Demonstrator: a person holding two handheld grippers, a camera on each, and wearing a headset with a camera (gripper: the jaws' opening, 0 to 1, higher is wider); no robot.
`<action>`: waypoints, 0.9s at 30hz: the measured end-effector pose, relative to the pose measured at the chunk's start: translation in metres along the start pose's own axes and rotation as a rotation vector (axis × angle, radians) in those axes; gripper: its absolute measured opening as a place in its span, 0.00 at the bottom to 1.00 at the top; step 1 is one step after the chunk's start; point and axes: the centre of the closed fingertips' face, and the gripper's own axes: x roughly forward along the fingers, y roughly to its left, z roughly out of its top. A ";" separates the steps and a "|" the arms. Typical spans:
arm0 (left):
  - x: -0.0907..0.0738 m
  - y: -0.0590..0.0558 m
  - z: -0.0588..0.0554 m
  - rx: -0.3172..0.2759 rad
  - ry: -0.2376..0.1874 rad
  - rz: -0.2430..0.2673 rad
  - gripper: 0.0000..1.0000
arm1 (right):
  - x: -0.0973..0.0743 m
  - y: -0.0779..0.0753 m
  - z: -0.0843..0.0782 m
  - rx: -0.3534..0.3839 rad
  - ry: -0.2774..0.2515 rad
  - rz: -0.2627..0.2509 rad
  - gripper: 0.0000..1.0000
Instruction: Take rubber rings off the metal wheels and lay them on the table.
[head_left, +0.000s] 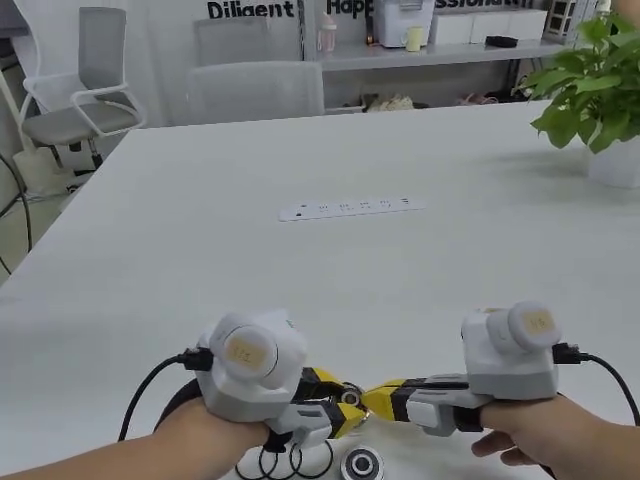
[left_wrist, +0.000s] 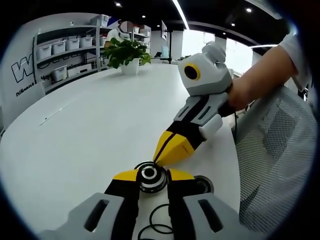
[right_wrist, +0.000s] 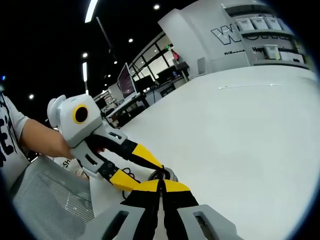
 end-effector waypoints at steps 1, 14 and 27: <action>-0.001 0.001 0.001 -0.002 -0.004 0.001 0.18 | 0.000 0.000 0.000 0.000 0.000 0.000 0.00; -0.017 0.002 0.010 -0.021 -0.056 0.012 0.25 | 0.000 0.001 0.000 0.005 -0.001 0.006 0.00; -0.042 0.005 0.021 -0.055 -0.122 0.033 0.34 | -0.001 0.002 0.000 0.008 0.001 0.009 0.00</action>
